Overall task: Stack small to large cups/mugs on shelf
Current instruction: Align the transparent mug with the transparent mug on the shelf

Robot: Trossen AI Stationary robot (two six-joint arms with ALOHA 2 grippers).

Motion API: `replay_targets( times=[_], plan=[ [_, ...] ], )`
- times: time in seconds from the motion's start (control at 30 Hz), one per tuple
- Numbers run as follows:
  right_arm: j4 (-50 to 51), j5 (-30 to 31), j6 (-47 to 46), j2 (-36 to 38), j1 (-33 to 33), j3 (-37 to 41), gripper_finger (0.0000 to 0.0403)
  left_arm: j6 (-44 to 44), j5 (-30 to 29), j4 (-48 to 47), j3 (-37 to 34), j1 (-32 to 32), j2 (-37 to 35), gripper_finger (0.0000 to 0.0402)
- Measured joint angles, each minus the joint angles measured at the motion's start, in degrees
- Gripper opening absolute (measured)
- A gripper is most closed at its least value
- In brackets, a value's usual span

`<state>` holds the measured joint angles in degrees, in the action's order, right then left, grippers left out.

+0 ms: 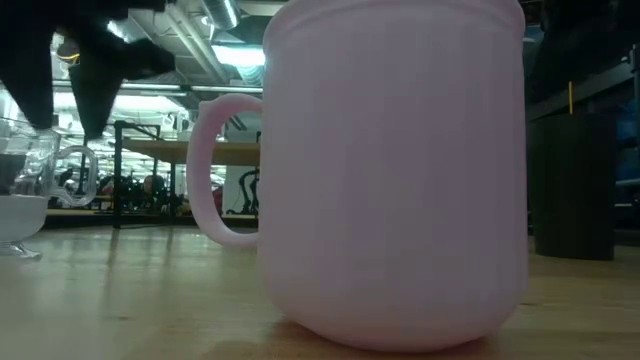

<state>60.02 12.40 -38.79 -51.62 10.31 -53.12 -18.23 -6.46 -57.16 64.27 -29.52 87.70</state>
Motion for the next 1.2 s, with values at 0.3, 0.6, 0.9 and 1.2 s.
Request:
replay_targets(
  times=[0.3,0.6,0.9,1.2],
  plan=[
    [0.0,0.0,0.0,0.0,0.0,0.0,0.0266,-34.2,4.5,-11.1,4.5,-0.3,0.0,0.0165],
    [-0.1,0.0,0.2,0.0,0.0,0.0,0.0266,-56.8,7.5,-11.2,1.1,-5.4,0.0,0.0165],
    [-0.7,0.0,0.2,0.0,0.0,0.0,0.0266,-61.3,6.4,-6.7,-1.6,-6.2,0.0,0.0165],
    [-0.7,0.0,0.2,0.0,0.0,0.0,0.0266,-61.3,5.7,-2.8,-8.0,-5.0,0.0,0.0165]
  ],
)
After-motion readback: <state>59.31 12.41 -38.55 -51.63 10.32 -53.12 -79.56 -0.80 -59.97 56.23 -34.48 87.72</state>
